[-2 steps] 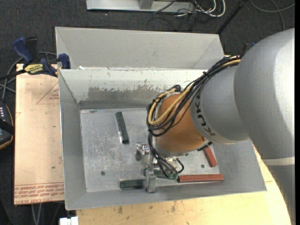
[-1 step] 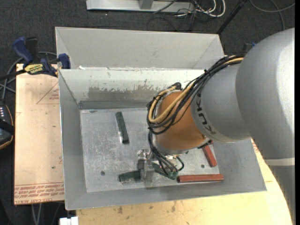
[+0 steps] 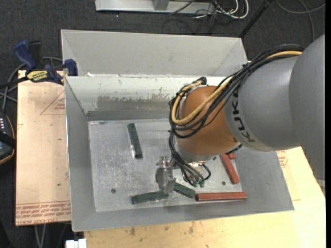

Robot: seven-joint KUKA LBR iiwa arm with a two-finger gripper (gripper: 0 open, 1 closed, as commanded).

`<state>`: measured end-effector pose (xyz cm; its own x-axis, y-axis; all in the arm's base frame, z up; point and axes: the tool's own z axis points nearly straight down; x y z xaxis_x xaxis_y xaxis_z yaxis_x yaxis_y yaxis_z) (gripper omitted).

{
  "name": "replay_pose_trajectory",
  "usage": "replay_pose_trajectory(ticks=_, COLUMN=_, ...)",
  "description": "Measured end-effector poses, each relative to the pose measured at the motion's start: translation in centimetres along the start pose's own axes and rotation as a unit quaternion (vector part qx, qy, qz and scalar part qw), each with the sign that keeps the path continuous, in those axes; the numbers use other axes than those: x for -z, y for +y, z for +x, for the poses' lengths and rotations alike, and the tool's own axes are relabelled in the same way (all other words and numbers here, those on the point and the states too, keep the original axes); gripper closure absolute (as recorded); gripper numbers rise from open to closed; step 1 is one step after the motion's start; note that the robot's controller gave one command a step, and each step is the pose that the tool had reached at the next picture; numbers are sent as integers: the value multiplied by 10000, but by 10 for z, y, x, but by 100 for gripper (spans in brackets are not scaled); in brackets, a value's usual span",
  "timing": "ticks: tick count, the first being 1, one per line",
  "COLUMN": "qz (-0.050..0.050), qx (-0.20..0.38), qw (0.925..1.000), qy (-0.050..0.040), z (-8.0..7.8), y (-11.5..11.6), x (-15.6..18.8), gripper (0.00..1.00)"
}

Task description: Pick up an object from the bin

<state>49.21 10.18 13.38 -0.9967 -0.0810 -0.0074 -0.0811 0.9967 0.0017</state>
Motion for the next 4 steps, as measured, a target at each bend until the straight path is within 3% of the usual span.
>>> replay_pose_trajectory(ticks=1, qz=4, qx=1, qw=10000, qy=30, z=1, y=0, x=-4, gripper=0)
replay_pose_trajectory(ticks=2, qz=-2, qx=226, qw=9997, qy=-46, z=7, y=3, x=-64, gripper=0)
replay_pose_trajectory(ticks=3, qz=4, qx=234, qw=9997, qy=28, z=10, y=2, x=-63, gripper=100)
replay_pose_trajectory(ticks=4, qz=1, qx=406, qw=9992, qy=-19, z=2, y=4, x=107, gripper=100)
